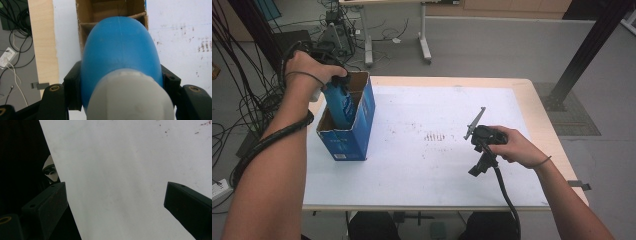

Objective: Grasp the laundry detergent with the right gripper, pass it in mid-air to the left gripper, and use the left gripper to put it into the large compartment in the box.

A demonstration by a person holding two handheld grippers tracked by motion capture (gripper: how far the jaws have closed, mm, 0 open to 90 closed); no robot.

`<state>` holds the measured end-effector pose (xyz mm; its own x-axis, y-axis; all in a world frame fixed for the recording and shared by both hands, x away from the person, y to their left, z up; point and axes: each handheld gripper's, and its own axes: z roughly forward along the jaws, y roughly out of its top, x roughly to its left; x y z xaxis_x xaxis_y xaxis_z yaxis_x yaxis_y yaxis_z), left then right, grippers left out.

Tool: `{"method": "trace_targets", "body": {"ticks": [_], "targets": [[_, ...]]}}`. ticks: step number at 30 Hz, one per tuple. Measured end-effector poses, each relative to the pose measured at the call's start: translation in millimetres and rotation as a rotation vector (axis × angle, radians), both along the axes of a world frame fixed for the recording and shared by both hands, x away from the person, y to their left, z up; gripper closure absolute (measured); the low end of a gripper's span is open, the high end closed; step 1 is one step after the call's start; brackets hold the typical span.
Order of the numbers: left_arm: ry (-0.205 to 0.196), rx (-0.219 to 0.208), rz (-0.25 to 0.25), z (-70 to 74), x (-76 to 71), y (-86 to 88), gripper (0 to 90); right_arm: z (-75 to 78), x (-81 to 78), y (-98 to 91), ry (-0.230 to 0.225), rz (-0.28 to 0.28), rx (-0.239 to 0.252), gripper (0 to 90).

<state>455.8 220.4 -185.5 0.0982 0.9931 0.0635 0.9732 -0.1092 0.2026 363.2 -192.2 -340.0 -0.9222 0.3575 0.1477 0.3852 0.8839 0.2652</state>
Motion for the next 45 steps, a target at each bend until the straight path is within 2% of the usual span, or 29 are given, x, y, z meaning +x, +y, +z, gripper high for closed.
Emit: {"method": "trace_targets", "body": {"ticks": [10,28,45], "targets": [[0.005,0.005,-0.017,-19.7,-0.4,-3.1,37.8,-0.9,0.6,-1.1,0.000,0.000,0.002,4.8],[0.018,-0.009,-0.005,-57.5,-2.0,0.9,37.7,-2.9,0.5,-1.1,-0.001,0.002,0.009,4.8],[0.034,-0.014,-0.016,-74.5,-2.5,2.2,37.7,-4.3,0.0,0.1,0.001,-0.001,0.004,4.9]]}}
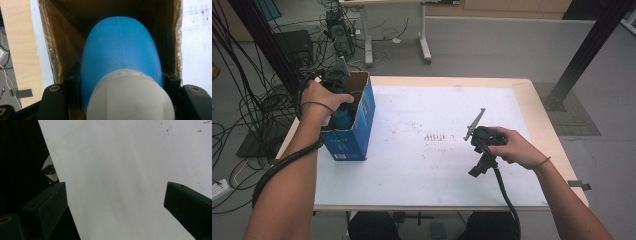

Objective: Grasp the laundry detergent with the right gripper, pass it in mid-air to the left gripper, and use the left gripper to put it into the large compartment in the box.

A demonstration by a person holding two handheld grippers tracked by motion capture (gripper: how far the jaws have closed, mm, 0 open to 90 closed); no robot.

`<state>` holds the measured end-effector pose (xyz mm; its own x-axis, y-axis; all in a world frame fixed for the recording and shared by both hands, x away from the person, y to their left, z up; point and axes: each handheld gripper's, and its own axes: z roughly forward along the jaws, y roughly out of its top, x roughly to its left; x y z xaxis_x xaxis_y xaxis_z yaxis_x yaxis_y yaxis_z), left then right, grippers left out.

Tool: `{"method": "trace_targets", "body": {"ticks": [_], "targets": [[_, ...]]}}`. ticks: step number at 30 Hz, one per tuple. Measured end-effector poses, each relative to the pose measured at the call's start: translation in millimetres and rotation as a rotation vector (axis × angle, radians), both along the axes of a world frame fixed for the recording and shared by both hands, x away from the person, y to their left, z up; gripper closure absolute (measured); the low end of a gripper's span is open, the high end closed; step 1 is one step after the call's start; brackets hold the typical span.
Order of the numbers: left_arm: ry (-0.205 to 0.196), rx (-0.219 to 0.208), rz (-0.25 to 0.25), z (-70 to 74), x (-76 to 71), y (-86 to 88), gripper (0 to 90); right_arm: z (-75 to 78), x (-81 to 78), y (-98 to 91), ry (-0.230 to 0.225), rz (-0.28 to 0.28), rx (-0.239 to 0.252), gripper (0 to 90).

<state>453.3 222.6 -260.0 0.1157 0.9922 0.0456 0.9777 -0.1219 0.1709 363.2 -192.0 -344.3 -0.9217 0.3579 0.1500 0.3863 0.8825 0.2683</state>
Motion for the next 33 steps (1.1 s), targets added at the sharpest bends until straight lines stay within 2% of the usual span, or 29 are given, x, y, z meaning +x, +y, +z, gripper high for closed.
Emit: {"method": "trace_targets", "body": {"ticks": [4,12,33], "targets": [[0.005,0.011,-0.003,-3.6,-0.5,0.4,37.7,-0.3,0.0,0.5,0.001,0.007,-0.002,5.0],[0.013,-0.007,0.005,-11.6,-1.9,3.1,37.7,-0.4,0.0,0.9,-0.001,0.005,-0.004,5.0],[0.000,-0.002,-0.003,-13.1,-1.1,0.9,37.6,-0.5,0.4,2.4,0.002,0.002,-0.007,5.1]]}}
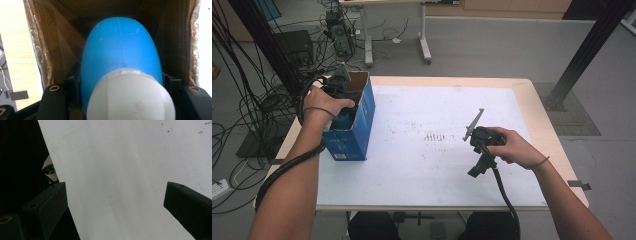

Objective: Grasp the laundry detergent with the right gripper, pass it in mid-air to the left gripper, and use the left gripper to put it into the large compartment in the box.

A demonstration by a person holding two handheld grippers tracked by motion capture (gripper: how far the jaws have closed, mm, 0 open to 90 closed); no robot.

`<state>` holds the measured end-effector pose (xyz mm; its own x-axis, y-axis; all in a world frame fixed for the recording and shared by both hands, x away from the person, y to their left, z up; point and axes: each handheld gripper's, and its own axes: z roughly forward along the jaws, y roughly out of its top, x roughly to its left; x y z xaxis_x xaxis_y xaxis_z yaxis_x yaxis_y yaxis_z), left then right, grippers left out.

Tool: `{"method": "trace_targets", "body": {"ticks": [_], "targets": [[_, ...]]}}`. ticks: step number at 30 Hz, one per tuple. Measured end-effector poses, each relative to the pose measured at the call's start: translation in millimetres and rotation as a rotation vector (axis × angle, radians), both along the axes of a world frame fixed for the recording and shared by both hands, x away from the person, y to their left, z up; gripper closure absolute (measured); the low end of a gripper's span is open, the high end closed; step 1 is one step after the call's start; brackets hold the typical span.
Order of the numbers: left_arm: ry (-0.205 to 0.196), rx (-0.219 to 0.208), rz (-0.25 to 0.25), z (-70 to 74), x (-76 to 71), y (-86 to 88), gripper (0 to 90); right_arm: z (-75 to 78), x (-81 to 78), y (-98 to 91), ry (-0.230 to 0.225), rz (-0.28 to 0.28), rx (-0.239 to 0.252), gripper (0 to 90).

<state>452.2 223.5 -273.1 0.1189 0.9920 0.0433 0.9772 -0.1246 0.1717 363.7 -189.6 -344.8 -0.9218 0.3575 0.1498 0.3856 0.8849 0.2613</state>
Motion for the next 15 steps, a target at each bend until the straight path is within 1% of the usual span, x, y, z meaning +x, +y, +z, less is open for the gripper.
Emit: {"method": "trace_targets", "body": {"ticks": [5,13,15], "targets": [[-0.001,-0.004,0.004,0.0,0.1,1.2,37.6,-0.2,0.0,-0.3,0.004,-0.002,0.000,5.1],[-0.002,-0.006,0.004,-0.1,-0.1,1.6,37.6,0.0,1.0,-0.2,-0.004,0.001,-0.005,5.1],[0.000,-0.006,0.004,-0.1,-0.1,1.6,37.6,0.0,1.1,-0.2,-0.004,-0.005,-0.011,5.1]]}}
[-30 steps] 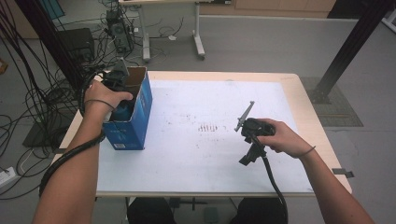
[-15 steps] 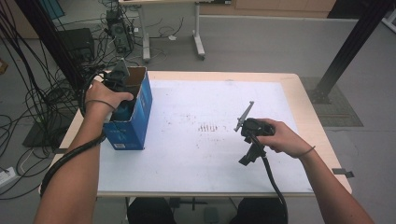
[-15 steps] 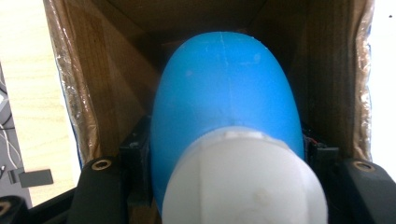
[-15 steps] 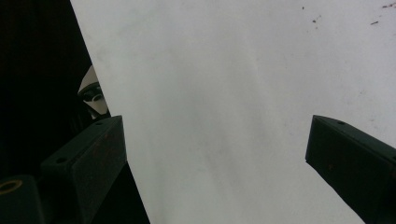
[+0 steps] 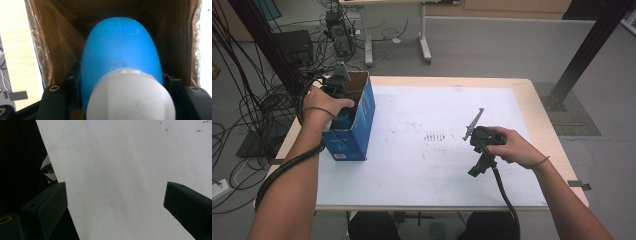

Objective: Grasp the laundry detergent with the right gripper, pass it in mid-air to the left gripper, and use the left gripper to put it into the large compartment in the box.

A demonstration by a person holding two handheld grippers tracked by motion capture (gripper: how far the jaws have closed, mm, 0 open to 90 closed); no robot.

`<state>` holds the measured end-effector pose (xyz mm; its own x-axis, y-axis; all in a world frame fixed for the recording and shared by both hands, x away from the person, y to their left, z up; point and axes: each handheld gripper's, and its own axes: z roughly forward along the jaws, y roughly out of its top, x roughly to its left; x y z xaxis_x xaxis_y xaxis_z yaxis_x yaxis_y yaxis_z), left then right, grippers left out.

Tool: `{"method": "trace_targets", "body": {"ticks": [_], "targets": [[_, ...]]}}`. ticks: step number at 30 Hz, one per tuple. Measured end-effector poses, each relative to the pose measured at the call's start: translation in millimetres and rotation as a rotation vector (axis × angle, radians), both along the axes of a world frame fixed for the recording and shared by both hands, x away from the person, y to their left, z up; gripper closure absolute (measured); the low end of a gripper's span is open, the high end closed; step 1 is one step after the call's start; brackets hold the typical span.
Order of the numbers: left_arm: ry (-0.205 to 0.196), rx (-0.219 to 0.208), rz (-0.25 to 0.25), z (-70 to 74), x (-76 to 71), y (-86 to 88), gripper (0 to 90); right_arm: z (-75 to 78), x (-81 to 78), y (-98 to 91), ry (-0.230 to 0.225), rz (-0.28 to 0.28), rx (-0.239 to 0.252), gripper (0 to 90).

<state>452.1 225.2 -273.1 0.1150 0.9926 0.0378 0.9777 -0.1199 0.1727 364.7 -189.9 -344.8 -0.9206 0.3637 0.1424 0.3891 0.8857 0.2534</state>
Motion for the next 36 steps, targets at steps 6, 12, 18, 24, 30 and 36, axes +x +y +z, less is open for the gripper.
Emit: {"method": "trace_targets", "body": {"ticks": [6,12,18,24,30,36], "targets": [[0.001,-0.003,0.004,-0.1,0.1,0.6,37.6,-0.3,0.1,-0.3,0.000,0.005,0.003,5.2],[-0.002,-0.003,0.005,-0.2,-0.6,0.3,37.6,-0.2,0.3,-0.1,-0.001,0.008,0.005,5.2],[-0.002,-0.006,0.008,-0.2,-0.3,0.3,37.6,0.1,0.5,-0.4,-0.001,0.010,0.007,5.2],[-0.002,-0.008,0.011,-0.3,-0.3,0.8,37.6,0.0,0.8,-1.1,0.003,0.011,0.012,5.2],[-0.003,-0.008,0.011,-0.2,-0.6,0.8,37.6,0.6,0.7,-1.0,0.003,0.007,0.011,5.2],[-0.004,-0.009,0.011,-0.3,-0.6,0.9,37.6,1.2,0.8,-0.9,0.000,0.007,0.011,5.2]]}}
